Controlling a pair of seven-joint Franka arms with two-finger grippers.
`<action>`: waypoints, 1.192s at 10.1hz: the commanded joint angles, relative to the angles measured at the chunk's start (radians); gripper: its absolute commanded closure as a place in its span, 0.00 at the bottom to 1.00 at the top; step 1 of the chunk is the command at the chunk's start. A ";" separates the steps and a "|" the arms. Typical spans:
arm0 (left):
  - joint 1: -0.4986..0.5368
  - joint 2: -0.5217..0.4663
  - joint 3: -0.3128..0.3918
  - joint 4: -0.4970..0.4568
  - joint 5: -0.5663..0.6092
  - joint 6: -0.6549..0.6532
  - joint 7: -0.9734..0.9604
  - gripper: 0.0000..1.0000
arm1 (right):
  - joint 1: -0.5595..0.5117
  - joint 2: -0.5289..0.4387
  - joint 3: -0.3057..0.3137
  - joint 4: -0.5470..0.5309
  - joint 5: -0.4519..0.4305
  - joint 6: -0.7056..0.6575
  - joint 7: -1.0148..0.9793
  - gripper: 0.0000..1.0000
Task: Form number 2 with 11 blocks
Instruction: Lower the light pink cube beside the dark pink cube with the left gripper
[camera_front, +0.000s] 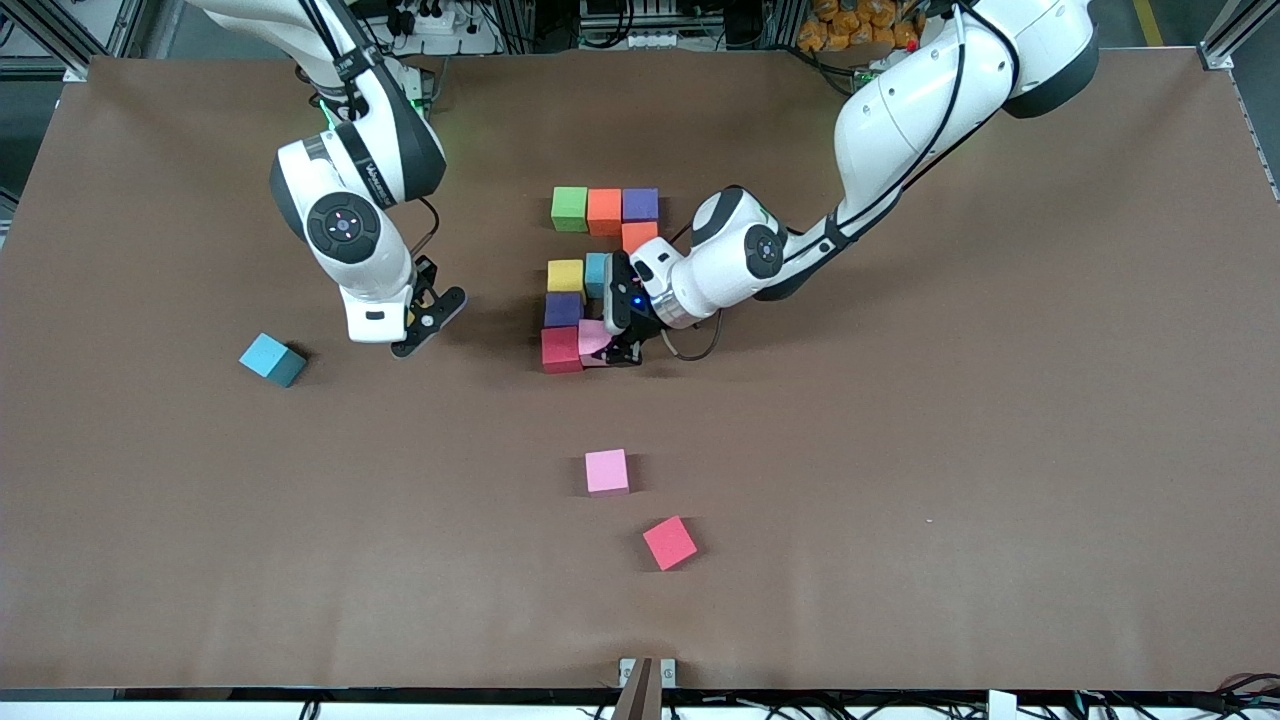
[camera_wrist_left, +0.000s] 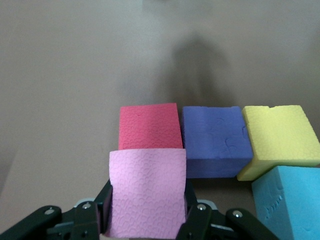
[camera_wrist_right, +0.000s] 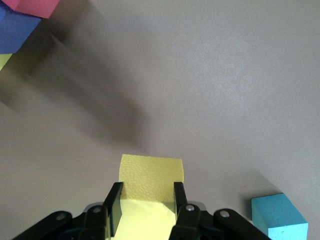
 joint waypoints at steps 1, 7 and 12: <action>-0.008 0.016 -0.003 0.013 -0.008 0.018 0.031 0.93 | -0.003 0.011 0.007 0.021 -0.015 -0.017 -0.004 1.00; -0.008 0.028 -0.003 0.013 -0.006 0.020 0.041 0.87 | -0.003 0.011 0.007 0.021 -0.015 -0.017 -0.004 1.00; -0.008 0.028 -0.001 0.015 0.000 0.021 0.047 0.68 | -0.002 0.011 0.007 0.021 -0.015 -0.017 -0.010 1.00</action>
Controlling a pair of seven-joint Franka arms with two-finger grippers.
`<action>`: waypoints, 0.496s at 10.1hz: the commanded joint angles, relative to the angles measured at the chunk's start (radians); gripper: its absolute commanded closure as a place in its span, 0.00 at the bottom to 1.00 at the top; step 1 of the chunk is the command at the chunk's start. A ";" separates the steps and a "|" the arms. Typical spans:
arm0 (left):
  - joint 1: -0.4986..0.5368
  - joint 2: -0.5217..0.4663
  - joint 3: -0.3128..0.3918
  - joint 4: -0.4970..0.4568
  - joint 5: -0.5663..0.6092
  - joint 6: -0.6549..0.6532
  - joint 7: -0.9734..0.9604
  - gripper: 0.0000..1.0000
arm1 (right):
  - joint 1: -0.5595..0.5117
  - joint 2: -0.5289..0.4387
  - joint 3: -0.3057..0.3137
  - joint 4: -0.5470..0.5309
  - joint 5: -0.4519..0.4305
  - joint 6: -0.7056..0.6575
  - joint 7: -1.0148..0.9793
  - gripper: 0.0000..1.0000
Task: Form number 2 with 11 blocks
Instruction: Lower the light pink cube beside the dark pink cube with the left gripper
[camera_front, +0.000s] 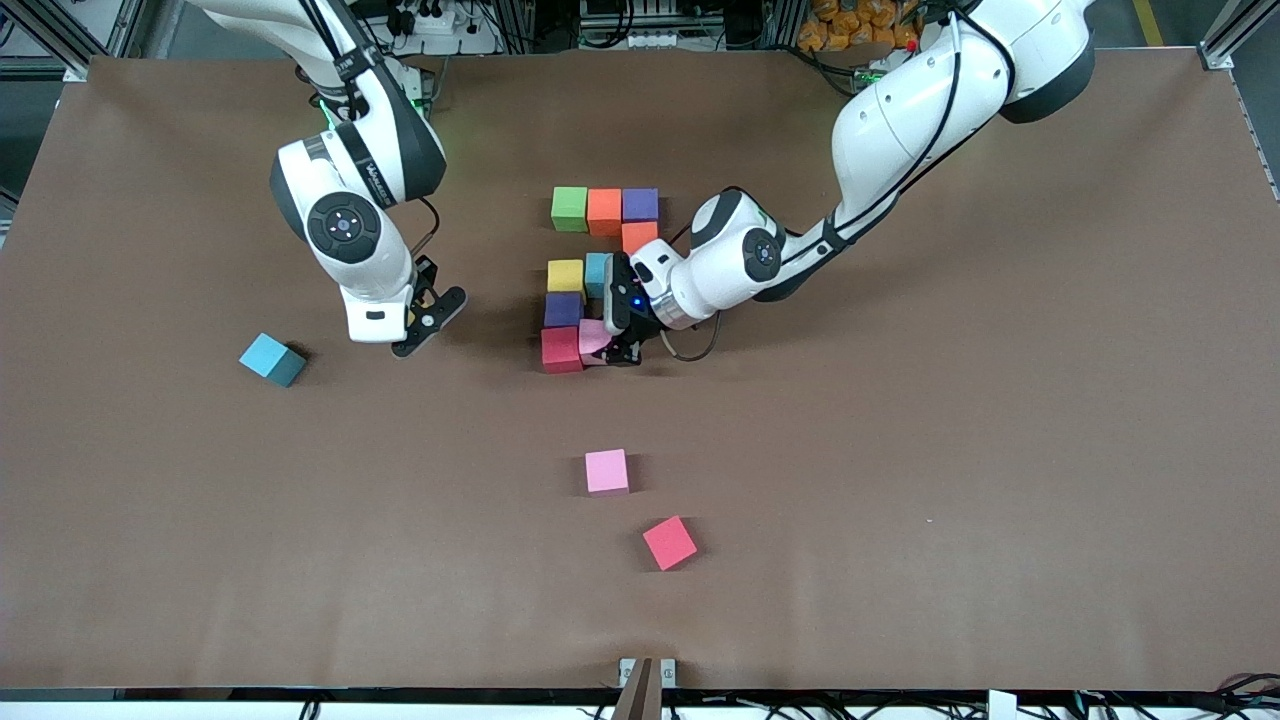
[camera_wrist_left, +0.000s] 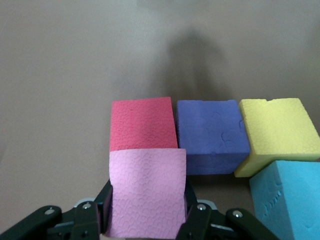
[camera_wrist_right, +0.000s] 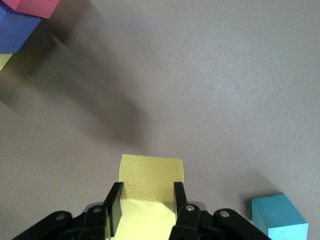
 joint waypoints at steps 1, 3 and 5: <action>-0.005 0.012 -0.002 0.013 0.001 0.018 0.032 0.66 | -0.004 0.014 0.006 0.021 -0.015 -0.017 -0.009 1.00; -0.005 0.012 -0.002 0.014 0.015 0.018 0.059 0.00 | -0.004 0.016 0.006 0.021 -0.015 -0.017 -0.009 1.00; -0.004 0.012 -0.002 0.016 0.017 0.018 0.070 0.00 | -0.005 0.016 0.006 0.021 -0.015 -0.017 -0.011 1.00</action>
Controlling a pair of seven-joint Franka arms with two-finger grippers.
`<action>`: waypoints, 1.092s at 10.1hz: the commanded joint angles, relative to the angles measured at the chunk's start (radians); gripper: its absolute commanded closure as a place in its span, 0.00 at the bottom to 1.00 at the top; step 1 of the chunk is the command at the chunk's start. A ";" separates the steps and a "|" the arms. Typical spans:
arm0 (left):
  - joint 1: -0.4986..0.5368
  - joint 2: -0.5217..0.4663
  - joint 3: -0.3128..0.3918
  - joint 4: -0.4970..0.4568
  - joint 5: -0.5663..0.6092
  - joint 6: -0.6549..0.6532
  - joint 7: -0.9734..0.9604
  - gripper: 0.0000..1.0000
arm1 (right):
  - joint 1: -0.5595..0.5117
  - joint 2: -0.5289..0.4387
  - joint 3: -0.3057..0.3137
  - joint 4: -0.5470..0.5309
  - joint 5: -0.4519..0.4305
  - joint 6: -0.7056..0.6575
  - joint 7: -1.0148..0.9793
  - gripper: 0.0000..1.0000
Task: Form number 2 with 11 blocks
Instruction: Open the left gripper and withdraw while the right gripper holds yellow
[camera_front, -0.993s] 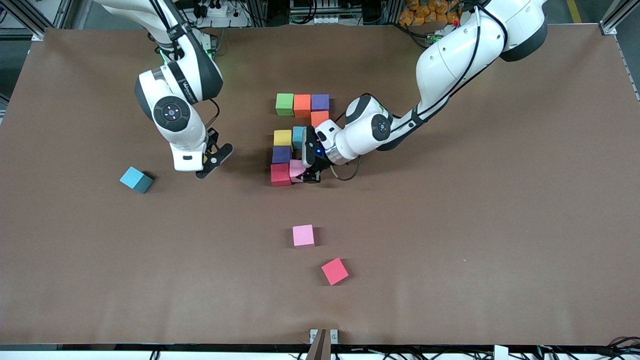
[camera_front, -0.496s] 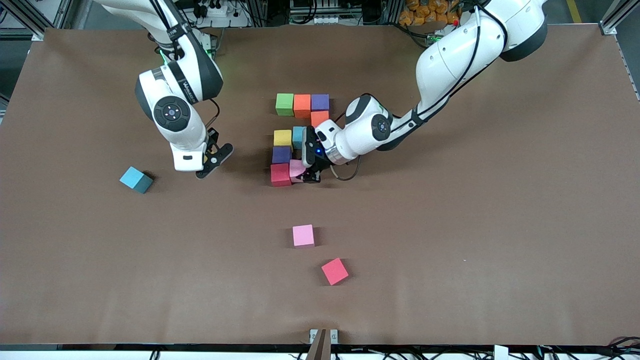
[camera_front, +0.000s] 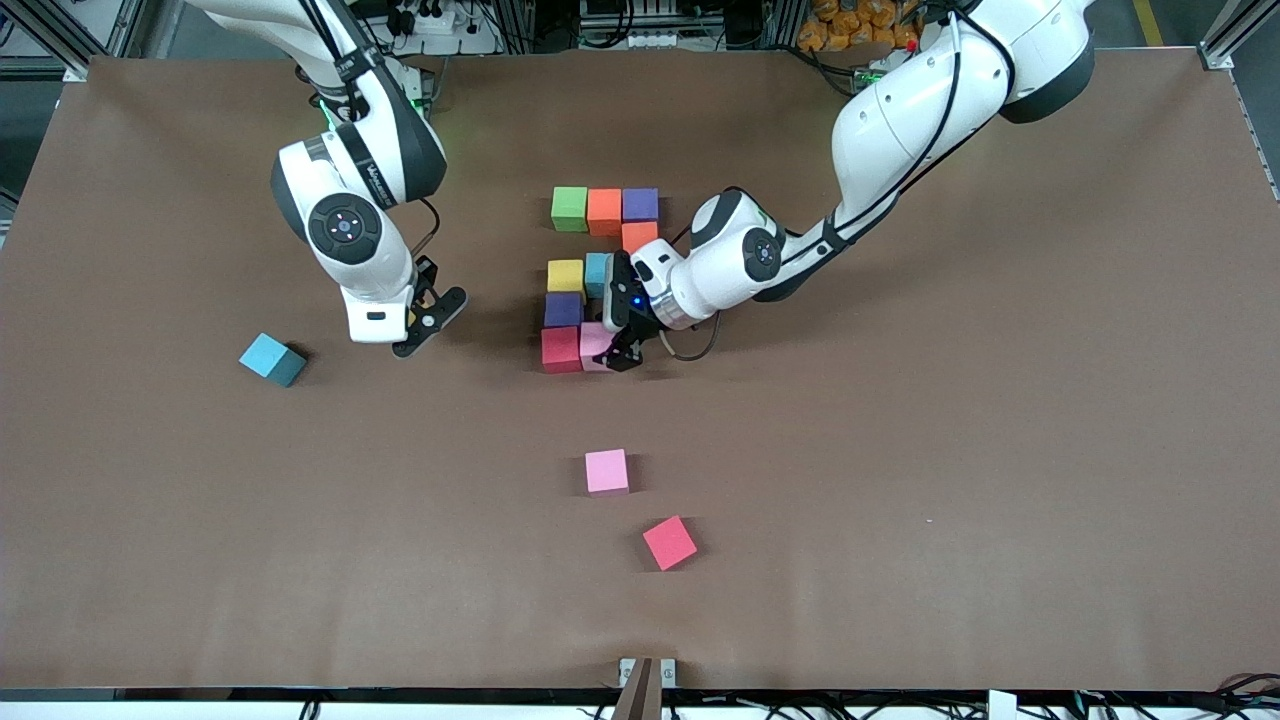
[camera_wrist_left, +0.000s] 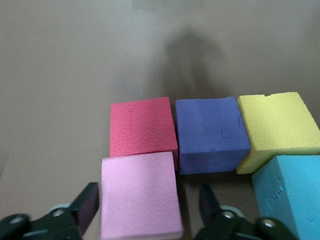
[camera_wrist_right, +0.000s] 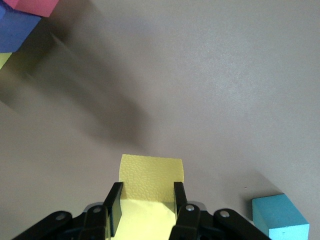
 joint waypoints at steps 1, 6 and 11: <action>-0.003 0.012 -0.003 0.013 0.014 0.017 0.021 0.00 | -0.007 0.013 0.006 0.021 -0.015 -0.015 -0.010 1.00; 0.011 -0.005 -0.004 -0.001 0.004 0.017 0.014 0.00 | -0.011 0.012 0.006 0.029 -0.014 -0.015 -0.005 1.00; 0.217 -0.101 -0.186 -0.143 0.007 0.000 0.005 0.00 | -0.005 0.028 0.006 0.057 -0.012 -0.016 0.001 1.00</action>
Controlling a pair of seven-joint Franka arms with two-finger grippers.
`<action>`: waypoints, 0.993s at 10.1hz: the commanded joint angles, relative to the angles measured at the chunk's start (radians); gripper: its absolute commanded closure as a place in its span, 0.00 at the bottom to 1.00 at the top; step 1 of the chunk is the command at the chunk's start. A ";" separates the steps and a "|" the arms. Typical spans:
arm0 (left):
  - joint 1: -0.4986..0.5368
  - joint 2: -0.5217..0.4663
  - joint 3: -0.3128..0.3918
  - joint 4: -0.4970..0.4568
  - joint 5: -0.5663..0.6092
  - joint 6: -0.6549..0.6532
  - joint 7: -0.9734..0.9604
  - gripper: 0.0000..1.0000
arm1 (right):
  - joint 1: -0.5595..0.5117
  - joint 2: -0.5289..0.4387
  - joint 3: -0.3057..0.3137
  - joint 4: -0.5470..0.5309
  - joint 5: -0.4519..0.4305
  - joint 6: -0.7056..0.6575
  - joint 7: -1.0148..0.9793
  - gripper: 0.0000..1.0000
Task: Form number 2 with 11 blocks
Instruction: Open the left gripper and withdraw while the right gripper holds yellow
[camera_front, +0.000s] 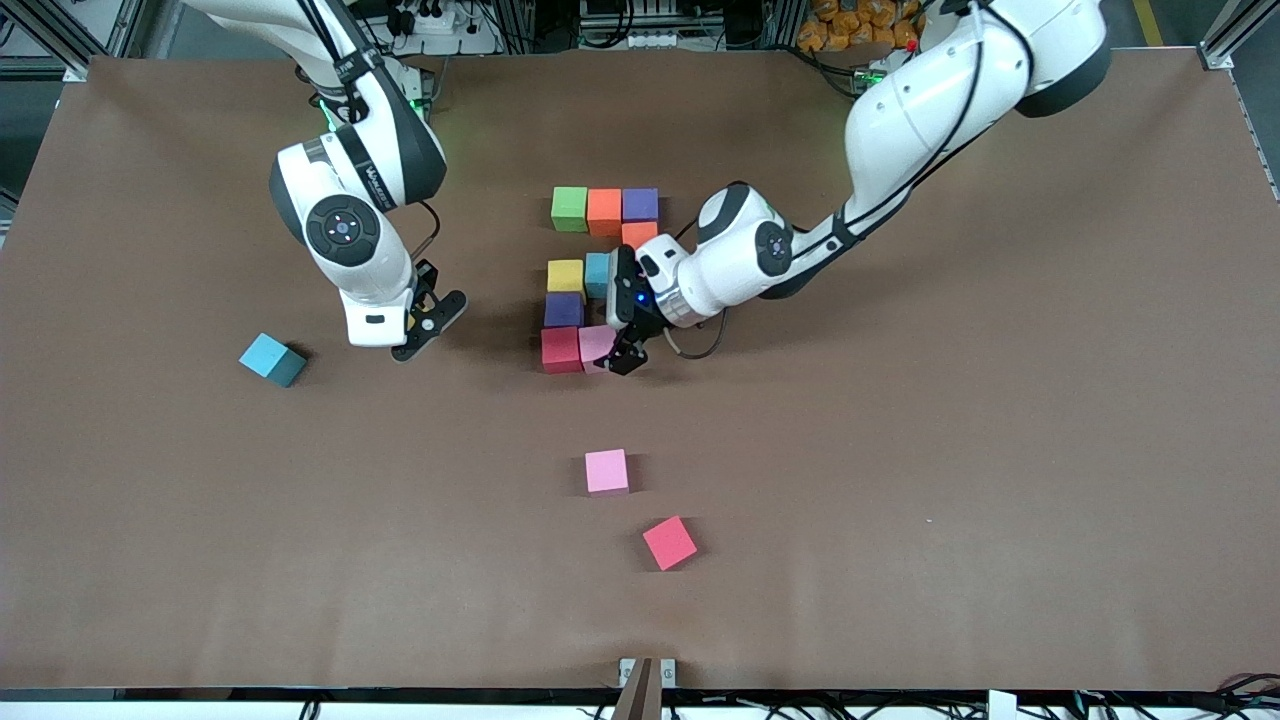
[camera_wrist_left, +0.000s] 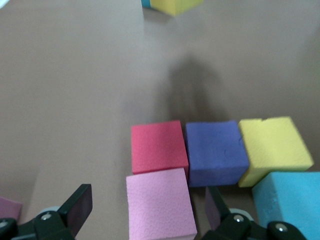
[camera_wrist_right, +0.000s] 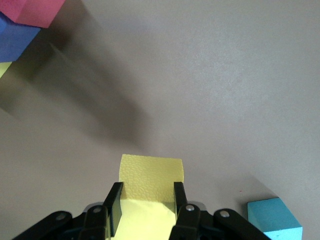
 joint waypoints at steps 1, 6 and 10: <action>0.156 -0.091 -0.114 -0.117 0.007 -0.041 -0.003 0.00 | -0.003 0.021 0.007 0.028 -0.012 -0.015 0.001 1.00; 0.444 -0.443 -0.229 -0.103 0.009 -0.615 -0.072 0.00 | 0.023 0.059 0.013 0.121 -0.003 -0.013 -0.008 1.00; 0.679 -0.499 -0.222 0.082 0.168 -1.098 0.000 0.00 | 0.113 0.161 0.039 0.304 -0.001 -0.015 0.001 1.00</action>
